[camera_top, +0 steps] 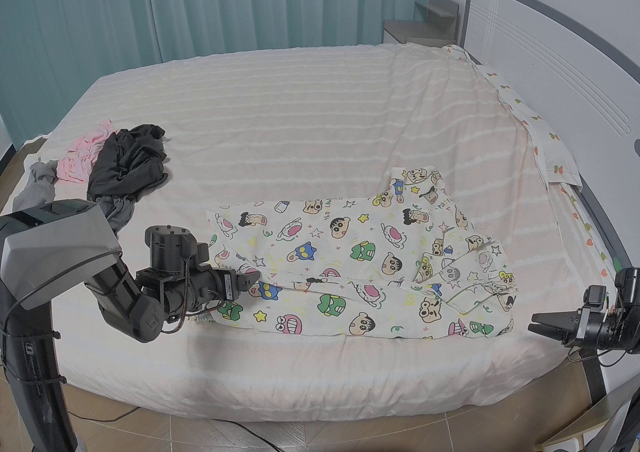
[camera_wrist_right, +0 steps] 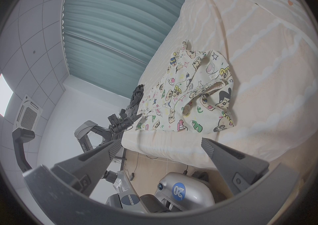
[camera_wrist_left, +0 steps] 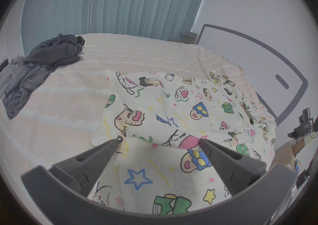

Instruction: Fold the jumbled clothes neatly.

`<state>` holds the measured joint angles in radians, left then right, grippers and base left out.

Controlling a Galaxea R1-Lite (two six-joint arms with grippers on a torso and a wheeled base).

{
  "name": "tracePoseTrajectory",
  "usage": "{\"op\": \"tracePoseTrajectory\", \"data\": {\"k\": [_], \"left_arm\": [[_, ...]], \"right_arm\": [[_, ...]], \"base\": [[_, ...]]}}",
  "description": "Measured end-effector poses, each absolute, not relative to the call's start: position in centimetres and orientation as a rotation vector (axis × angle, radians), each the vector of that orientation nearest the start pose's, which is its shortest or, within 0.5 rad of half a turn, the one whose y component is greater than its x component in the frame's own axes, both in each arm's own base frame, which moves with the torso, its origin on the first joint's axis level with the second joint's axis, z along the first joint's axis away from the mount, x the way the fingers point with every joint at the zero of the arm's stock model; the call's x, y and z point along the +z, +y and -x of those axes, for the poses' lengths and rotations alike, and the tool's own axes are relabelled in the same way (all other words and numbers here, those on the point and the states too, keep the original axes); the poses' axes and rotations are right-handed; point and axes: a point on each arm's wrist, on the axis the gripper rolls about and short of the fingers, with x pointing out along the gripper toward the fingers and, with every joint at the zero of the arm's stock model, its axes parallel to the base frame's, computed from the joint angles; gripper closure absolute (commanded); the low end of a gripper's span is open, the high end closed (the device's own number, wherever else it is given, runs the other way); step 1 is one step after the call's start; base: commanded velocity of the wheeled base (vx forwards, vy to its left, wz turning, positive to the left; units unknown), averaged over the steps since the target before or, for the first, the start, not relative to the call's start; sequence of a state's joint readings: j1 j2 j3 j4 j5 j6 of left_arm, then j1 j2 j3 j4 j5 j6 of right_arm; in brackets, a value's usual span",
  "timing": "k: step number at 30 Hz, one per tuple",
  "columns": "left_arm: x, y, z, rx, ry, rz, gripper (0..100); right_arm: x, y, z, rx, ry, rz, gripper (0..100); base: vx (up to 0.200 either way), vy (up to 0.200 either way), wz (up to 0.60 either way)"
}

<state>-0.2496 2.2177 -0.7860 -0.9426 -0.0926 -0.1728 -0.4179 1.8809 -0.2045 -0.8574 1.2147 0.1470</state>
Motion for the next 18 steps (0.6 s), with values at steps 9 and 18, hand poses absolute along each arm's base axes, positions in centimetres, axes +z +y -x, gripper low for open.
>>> {"op": "tracePoseTrajectory", "data": {"k": [9,18], "left_arm": [[2.8,-8.6,-36.6,-0.288,0.498,0.071,0],[2.0,-7.7,-37.1,-0.282,0.504,0.026,0]], "right_arm": [[4.0,-6.5,-19.9,0.713,0.634,-0.748,0],[4.0,-6.5,-19.9,0.713,0.634,-0.748,0]], "base": [[0.000,0.000,0.00],[0.000,0.000,0.00]]}}
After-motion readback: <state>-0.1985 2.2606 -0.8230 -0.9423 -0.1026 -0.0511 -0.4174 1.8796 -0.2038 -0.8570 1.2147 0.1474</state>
